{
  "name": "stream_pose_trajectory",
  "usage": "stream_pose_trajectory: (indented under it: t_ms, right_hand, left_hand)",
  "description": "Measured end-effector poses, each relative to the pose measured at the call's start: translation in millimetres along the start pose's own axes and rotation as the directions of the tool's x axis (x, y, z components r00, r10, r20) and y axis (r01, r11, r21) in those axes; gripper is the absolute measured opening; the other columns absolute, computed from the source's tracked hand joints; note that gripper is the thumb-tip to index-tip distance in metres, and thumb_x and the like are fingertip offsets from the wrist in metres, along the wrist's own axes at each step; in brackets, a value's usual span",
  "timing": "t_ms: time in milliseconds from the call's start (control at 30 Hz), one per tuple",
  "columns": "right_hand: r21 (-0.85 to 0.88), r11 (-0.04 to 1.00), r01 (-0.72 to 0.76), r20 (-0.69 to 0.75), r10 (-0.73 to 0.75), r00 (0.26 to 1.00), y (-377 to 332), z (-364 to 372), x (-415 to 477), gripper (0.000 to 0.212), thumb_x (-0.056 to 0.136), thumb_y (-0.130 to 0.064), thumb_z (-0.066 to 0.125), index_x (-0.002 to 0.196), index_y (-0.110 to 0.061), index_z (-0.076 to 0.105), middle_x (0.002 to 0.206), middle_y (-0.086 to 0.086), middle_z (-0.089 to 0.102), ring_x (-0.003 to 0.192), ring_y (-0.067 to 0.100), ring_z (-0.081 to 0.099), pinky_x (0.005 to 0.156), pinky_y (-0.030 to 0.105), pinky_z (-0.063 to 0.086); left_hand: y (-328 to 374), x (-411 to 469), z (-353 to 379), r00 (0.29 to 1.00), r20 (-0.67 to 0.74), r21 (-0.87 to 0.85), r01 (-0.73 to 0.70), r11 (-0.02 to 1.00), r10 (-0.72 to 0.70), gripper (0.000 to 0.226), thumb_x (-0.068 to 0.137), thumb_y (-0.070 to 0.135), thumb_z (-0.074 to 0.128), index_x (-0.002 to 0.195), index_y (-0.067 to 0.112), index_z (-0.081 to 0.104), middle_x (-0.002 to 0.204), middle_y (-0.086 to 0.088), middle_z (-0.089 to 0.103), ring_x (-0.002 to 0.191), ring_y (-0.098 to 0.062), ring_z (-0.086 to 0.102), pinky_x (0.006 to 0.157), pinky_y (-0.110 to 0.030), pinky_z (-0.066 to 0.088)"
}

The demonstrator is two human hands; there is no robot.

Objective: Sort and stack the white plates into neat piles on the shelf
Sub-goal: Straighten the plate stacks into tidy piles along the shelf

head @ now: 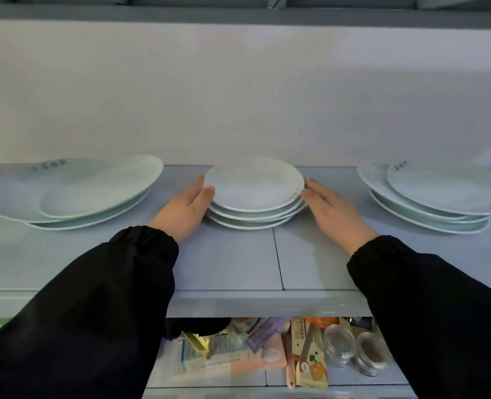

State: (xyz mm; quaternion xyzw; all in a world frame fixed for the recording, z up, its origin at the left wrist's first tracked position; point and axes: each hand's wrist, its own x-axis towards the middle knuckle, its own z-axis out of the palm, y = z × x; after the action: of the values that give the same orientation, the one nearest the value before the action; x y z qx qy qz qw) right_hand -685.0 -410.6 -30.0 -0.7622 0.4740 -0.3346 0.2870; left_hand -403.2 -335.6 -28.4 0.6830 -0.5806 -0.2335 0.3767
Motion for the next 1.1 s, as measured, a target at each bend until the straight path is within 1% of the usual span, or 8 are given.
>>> stream_pose_trajectory:
  t_ms: [200,400,500,667,800,900,1033,1100]
  right_hand:
    - [-0.112,0.994,-0.003,0.096,0.014,0.995,3,7,4,0.054,0.095,-0.057,0.040,0.145,-0.036,0.039,0.140,-0.010,0.056,0.125,0.016,0.051,0.093,0.033,0.038]
    - [-0.071,0.997,0.024,0.094,-0.017,0.995,0,5,0,0.055,0.088,-0.062,0.040,0.141,-0.046,0.039,0.138,-0.020,0.055,0.125,0.010,0.051,0.102,0.036,0.040]
    - [-0.028,0.999,0.028,0.066,-0.026,0.997,-2,5,-1,0.040,0.095,-0.053,0.045,0.133,-0.042,0.050,0.130,-0.021,0.059,0.122,0.008,0.052,0.100,0.032,0.040]
    - [0.060,0.998,-0.023,-0.090,0.028,0.996,-3,5,-1,0.023,0.100,-0.037,0.051,0.117,-0.024,0.059,0.103,-0.018,0.063,0.108,0.013,0.057,0.082,0.020,0.041]
    - [0.021,0.999,-0.037,-0.039,0.038,0.999,-1,6,0,0.034,0.101,-0.040,0.047,0.128,-0.022,0.055,0.117,-0.013,0.059,0.111,0.011,0.052,0.087,0.025,0.037]
    - [-0.009,1.000,-0.003,-0.006,0.003,1.000,-2,5,-1,0.027,0.101,-0.038,0.044,0.117,-0.025,0.062,0.114,-0.011,0.064,0.105,0.010,0.055,0.079,0.012,0.036]
    - [0.029,0.999,-0.016,-0.067,0.018,0.998,-1,2,-4,0.025,0.100,-0.038,0.047,0.113,-0.025,0.065,0.107,-0.018,0.065,0.103,0.008,0.056,0.080,0.015,0.038]
    - [0.030,0.999,-0.032,-0.108,0.035,0.994,2,-2,-6,0.025,0.098,-0.039,0.049,0.107,-0.023,0.066,0.104,-0.016,0.066,0.099,0.006,0.059,0.077,0.014,0.040]
  left_hand:
    - [4,-2,-1,1.000,0.015,0.039,0.009,0.999,-0.010,0.057,0.100,0.052,0.036,0.152,0.029,0.030,0.142,0.007,0.043,0.135,-0.016,0.038,0.099,-0.024,0.026]
    - [12,-6,1,0.997,-0.065,-0.068,-0.034,0.997,0.030,0.008,0.103,0.037,0.038,0.106,0.036,0.046,0.092,0.035,0.045,0.101,-0.004,0.044,0.072,-0.010,0.034]
    - [11,-6,-2,0.993,-0.115,-0.097,-0.031,0.995,0.019,0.012,0.102,0.036,0.038,0.105,0.034,0.050,0.090,0.032,0.051,0.098,-0.006,0.046,0.073,-0.014,0.036]
    - [2,1,-7,0.982,-0.188,-0.122,-0.035,0.992,0.012,0.042,0.093,0.043,0.040,0.098,0.005,0.056,0.100,-0.014,0.060,0.083,-0.021,0.052,0.070,-0.030,0.038]
    - [2,0,-5,0.995,-0.087,-0.103,-0.050,0.993,0.041,0.036,0.098,0.040,0.036,0.111,0.017,0.061,0.109,0.003,0.061,0.100,-0.011,0.052,0.083,-0.023,0.039]
    - [3,-2,-5,0.996,-0.068,-0.117,-0.058,0.991,0.050,0.025,0.100,0.035,0.038,0.095,0.031,0.063,0.097,0.018,0.061,0.089,-0.003,0.054,0.077,-0.007,0.038]
    - [2,-4,-8,0.994,-0.096,-0.108,-0.055,0.993,0.044,0.034,0.095,0.040,0.041,0.100,0.022,0.070,0.102,0.006,0.070,0.096,-0.013,0.062,0.087,-0.028,0.047]
    - [3,-6,-7,0.992,-0.115,-0.129,-0.074,0.989,0.059,0.032,0.093,0.033,0.044,0.094,0.023,0.074,0.094,0.009,0.072,0.089,-0.007,0.065,0.079,-0.023,0.050]
